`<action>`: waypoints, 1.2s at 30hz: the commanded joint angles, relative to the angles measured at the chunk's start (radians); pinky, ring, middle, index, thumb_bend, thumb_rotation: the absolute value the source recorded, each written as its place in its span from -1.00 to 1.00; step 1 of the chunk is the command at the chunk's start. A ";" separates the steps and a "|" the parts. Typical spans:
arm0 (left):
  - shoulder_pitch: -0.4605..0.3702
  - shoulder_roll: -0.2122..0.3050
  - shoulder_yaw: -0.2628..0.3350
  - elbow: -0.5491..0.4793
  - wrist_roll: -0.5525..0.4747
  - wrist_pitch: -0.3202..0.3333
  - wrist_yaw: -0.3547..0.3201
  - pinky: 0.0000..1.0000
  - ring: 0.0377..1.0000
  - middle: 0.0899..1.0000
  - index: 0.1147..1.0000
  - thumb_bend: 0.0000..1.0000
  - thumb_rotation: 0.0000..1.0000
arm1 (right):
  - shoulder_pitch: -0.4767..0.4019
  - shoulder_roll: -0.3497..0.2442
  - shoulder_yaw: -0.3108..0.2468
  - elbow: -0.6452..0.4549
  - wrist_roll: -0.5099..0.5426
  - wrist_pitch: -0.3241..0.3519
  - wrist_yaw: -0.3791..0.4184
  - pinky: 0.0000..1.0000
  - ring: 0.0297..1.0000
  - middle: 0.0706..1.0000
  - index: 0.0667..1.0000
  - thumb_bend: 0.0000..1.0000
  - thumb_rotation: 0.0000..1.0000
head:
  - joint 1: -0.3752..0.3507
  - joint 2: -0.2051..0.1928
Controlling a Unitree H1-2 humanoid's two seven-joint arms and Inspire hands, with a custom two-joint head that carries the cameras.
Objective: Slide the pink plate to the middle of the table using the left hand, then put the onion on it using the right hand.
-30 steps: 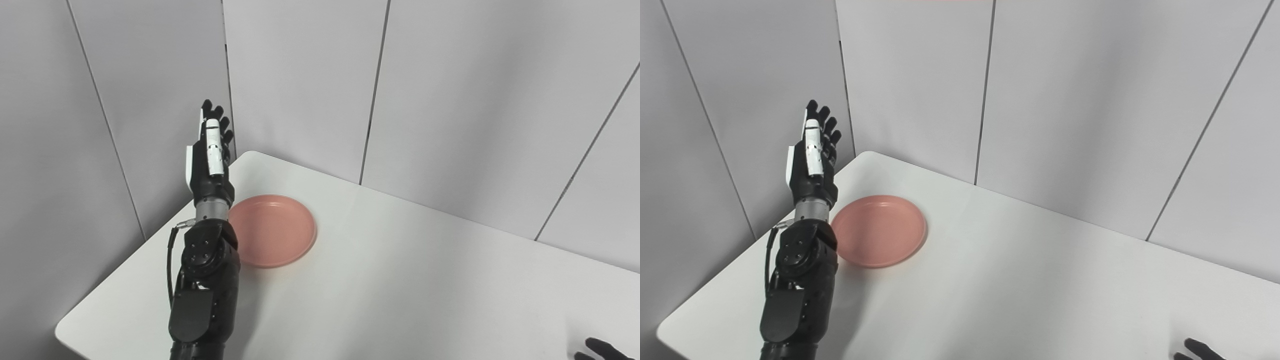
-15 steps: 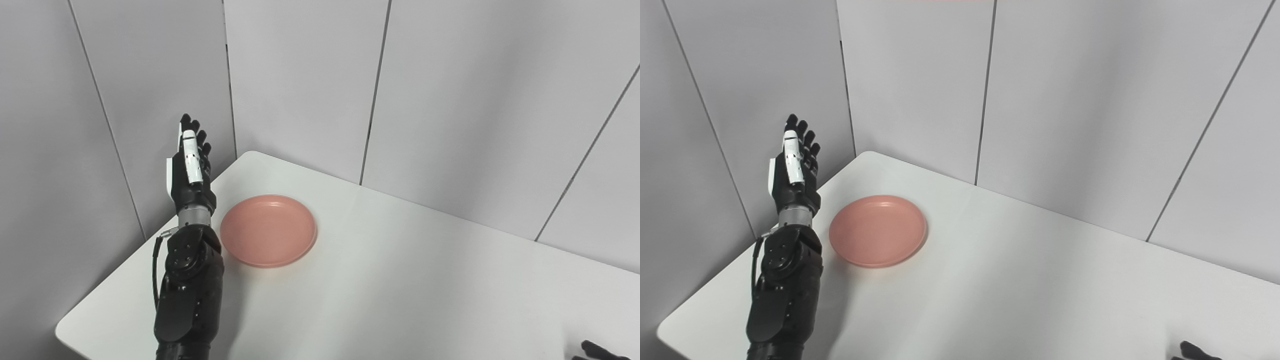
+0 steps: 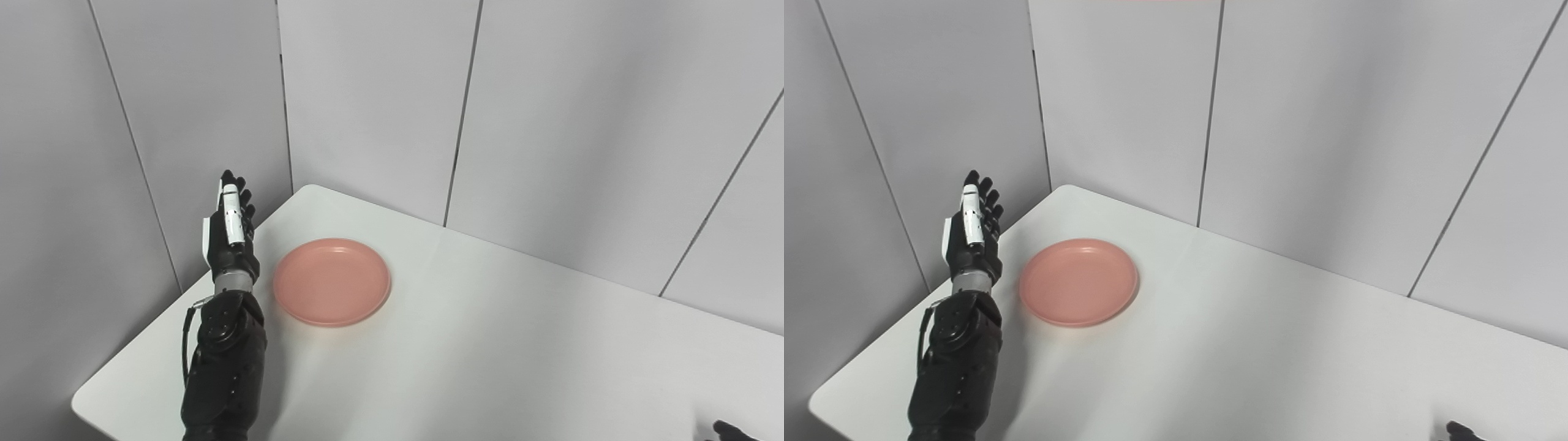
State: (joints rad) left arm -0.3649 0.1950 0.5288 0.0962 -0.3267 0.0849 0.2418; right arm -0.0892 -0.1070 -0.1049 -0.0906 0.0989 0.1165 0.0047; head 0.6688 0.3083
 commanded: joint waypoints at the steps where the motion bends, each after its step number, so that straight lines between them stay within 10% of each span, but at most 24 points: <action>1: -0.015 0.029 0.002 -0.001 -0.011 -0.047 -0.021 0.96 0.96 0.96 0.92 -0.34 1.00 | -0.015 -0.007 -0.004 -0.003 0.000 0.019 0.002 -0.55 0.13 0.27 -0.10 -0.03 -0.66 | 0.001 0.001; 36: 0.008 0.053 -0.013 0.225 -0.170 -0.008 -0.161 0.94 0.89 0.90 0.89 -0.36 1.00 | -0.011 -0.024 -0.007 -0.012 0.001 0.020 0.013 -0.57 0.06 0.21 -0.10 -0.03 -0.66 | 0.003 0.024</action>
State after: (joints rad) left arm -0.3424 0.2384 0.5200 0.3075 -0.4851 0.0566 0.0939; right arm -0.0892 -0.1190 -0.1048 -0.0915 0.0981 0.1219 0.0141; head 0.6719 0.3313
